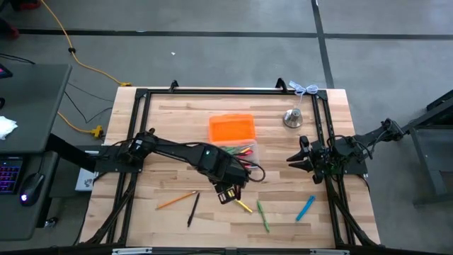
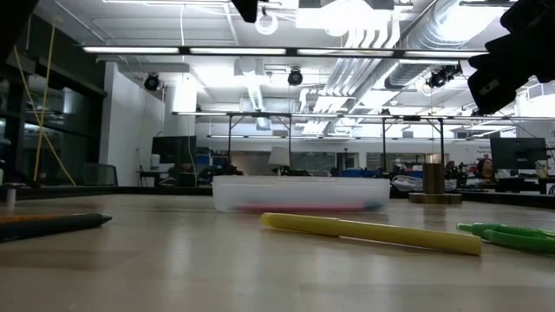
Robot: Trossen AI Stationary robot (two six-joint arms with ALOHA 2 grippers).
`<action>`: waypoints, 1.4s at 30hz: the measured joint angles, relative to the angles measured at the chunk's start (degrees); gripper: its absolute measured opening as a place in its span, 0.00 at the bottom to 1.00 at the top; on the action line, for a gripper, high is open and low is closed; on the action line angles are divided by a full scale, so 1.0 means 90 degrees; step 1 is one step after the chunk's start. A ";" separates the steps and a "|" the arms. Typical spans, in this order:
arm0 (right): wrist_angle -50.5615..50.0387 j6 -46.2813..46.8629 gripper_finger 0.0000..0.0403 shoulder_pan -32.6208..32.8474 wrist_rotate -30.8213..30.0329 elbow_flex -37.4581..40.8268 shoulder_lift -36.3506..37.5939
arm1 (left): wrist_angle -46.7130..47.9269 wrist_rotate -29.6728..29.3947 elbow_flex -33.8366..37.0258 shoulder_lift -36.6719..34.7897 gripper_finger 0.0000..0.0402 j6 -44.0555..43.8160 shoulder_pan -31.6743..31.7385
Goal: Pick & place school supplies into a supply box
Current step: Put the yellow pen into the container
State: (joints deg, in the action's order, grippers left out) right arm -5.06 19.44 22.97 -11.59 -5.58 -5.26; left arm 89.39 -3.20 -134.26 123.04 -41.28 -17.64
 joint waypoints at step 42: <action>-0.0406 0.0095 0.18 -0.0001 0.0067 -0.0002 -0.0002 | -0.3004 0.0475 0.1280 0.0859 0.44 0.5576 0.0045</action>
State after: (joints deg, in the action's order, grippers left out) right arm -8.71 20.29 22.96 -10.98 -5.61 -5.28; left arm 62.35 1.08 -122.74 130.78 8.90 -17.23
